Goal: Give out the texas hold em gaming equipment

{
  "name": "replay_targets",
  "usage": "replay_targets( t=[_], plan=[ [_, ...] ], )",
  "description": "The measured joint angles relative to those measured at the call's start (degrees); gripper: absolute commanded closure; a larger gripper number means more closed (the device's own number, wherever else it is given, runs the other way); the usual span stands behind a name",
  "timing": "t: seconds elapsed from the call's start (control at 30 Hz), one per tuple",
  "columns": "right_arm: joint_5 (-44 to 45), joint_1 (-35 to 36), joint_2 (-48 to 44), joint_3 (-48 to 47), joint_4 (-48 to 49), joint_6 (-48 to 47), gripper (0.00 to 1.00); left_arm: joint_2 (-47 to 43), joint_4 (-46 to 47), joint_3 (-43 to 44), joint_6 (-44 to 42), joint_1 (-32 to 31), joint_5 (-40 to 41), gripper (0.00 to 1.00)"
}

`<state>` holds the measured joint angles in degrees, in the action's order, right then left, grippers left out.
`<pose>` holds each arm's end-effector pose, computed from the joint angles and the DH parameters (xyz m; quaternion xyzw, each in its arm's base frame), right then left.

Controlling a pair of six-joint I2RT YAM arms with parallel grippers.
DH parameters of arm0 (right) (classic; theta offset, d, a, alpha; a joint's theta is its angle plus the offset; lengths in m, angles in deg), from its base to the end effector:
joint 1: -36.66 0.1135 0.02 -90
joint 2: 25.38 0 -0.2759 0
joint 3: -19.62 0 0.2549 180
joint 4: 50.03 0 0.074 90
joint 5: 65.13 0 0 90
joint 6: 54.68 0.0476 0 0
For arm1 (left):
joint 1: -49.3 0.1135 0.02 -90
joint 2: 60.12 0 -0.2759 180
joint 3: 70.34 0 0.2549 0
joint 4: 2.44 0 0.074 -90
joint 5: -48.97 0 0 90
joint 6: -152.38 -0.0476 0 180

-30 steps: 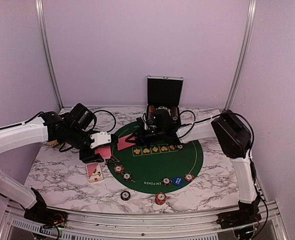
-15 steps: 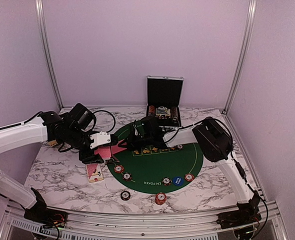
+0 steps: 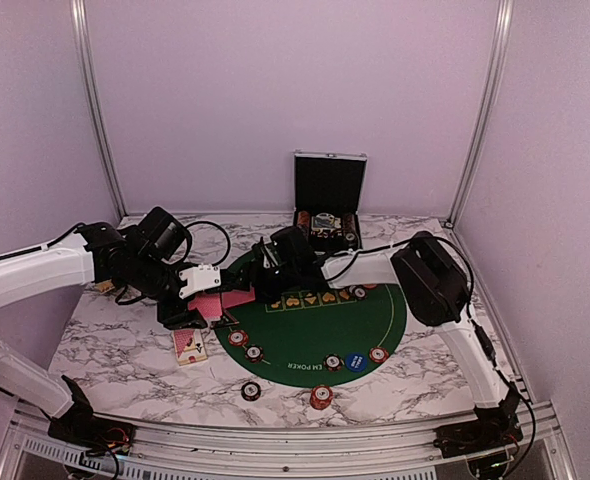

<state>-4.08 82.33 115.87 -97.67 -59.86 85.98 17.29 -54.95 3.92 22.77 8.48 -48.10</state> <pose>0.3778 0.4197 0.1184 -0.0805 0.8584 0.4869 0.1400 0.2102 -0.1893 0.2687 0.6296 0.7165 -0.0620 0.2940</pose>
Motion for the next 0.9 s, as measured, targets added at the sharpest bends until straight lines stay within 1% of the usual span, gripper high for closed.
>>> replay_targets(
  t=[0.13,0.27,0.4,0.47,0.57,0.7,0.8,0.9],
  plan=[
    [3.76,0.07,-3.32,1.66,-5.29,-4.02,0.17,0.0,-0.04,0.0,0.02,0.0,-0.04,1.0],
    [6.29,-0.15,-6.27,4.46,-8.26,-6.58,0.15,0.0,-0.09,0.0,0.02,0.0,-0.02,1.0],
    [7.23,-0.57,-8.33,6.99,-9.62,-7.91,0.17,0.0,-0.2,0.0,0.02,0.0,-0.02,1.0],
    [6.8,-0.87,-9.25,8.74,-9.01,-8.09,0.16,0.0,-0.24,0.0,0.0,0.0,-0.02,1.0],
    [6.01,-1.22,-10.69,11.15,-7.89,-8.26,0.1,0.0,-0.26,0.0,-0.02,0.0,0.04,1.0],
    [4.33,-1.62,-16.79,20.26,-4.76,-7.08,0.05,0.0,-0.31,0.0,-0.02,0.0,0.07,1.0],
    [1.66,-1.77,-22.14,26.91,-0.61,-4.42,0.04,0.0,-0.35,0.0,0.0,0.0,0.07,1.0],
    [-1.4,-1.49,-26.27,31.39,5.57,-0.96,0.04,0.02,-0.37,0.09,0.0,0.0,0.02,1.0]
  ],
)
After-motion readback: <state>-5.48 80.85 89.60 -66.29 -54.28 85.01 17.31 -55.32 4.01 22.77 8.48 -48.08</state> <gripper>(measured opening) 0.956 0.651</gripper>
